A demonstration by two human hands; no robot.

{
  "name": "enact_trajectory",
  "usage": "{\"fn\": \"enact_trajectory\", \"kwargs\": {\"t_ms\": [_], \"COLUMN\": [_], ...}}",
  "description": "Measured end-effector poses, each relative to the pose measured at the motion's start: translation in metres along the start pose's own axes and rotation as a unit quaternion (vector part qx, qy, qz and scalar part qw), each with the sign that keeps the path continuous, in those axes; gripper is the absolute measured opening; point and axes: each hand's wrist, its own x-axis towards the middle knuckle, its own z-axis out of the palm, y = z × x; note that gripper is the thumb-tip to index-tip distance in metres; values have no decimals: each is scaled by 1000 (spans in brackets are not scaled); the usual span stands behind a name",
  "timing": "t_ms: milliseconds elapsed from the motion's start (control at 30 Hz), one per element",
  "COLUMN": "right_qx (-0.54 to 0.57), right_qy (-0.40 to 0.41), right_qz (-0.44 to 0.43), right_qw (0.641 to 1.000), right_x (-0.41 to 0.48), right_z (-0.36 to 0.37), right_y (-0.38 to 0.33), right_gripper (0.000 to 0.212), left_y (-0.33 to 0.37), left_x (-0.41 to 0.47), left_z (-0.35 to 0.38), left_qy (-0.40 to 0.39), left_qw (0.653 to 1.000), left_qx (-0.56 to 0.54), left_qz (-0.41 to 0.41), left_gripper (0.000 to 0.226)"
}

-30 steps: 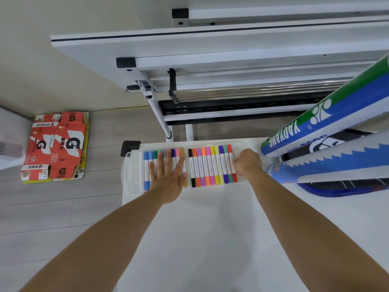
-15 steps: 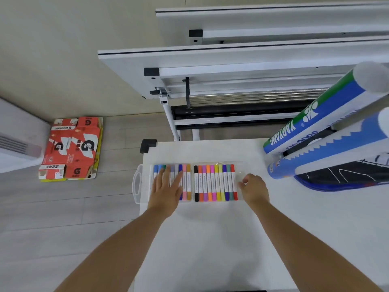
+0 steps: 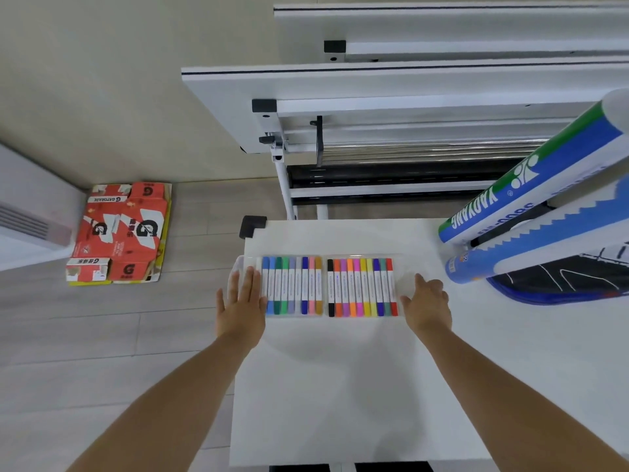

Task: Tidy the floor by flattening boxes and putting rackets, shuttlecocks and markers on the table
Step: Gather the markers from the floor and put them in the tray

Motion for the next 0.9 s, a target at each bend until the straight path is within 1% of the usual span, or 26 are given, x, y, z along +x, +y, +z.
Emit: {"fn": "enact_trajectory", "kwargs": {"t_ms": [100, 233, 267, 333, 400, 433, 467, 500, 533, 600, 633, 700, 800, 833, 900], "right_qx": [-2, 4, 13, 57, 105, 123, 135, 139, 136, 132, 137, 154, 175, 177, 172], "right_qy": [-28, -21, -25, -30, -25, -21, -19, -21, -25, -36, -39, -47, -63, -70, -89], "right_qz": [3, 8, 14, 33, 51, 56, 58, 60, 63, 70, 75, 87, 106, 110, 114], "right_qw": [1000, 1000, 1000, 997, 993, 991, 989, 988, 988, 988, 987, 983, 977, 976, 974], "right_x": [1, 2, 2, 2, 3, 4, 5, 6, 5, 4, 3, 1, -4, -7, -13], "right_z": [6, 8, 7, 5, 3, 2, 1, -1, -2, -5, -6, -7, -8, -10, -16], "right_y": [3, 3, 2, 1, 2, 2, 2, 3, 3, 1, 1, -1, -3, -4, -6], "right_gripper": [68, 66, 64, 60, 58, 58, 58, 57, 55, 52, 51, 50, 49, 47, 42], "left_y": [3, 0, -1, -6, -11, -14, -19, -23, -25, -27, -26, -22, -14, -9, 6], "left_x": [2, 6, 4, 0, -2, -1, 2, 4, 5, 7, 7, 7, 1, -2, -9], "left_z": [-2, -4, -6, -11, -15, -16, -17, -19, -23, -32, -38, -52, -81, -93, -117], "left_qy": [-9, -17, -15, -8, 5, 14, 15, 11, 3, 12, 19, 32, 46, 49, 30], "left_qw": [1000, 998, 998, 1000, 993, 976, 947, 919, 902, 893, 883, 862, 853, 844, 813], "left_qx": [27, 64, 58, 4, -101, -185, -272, -340, -377, -403, -425, -463, -486, -508, -569], "left_qz": [-2, 6, 10, -2, -66, -116, -169, -200, -210, -199, -200, -205, -182, -164, -121], "left_gripper": [70, 70, 68, 62, 61, 63, 65, 64, 56, 32, 26, 23, 14, 12, 13]}}
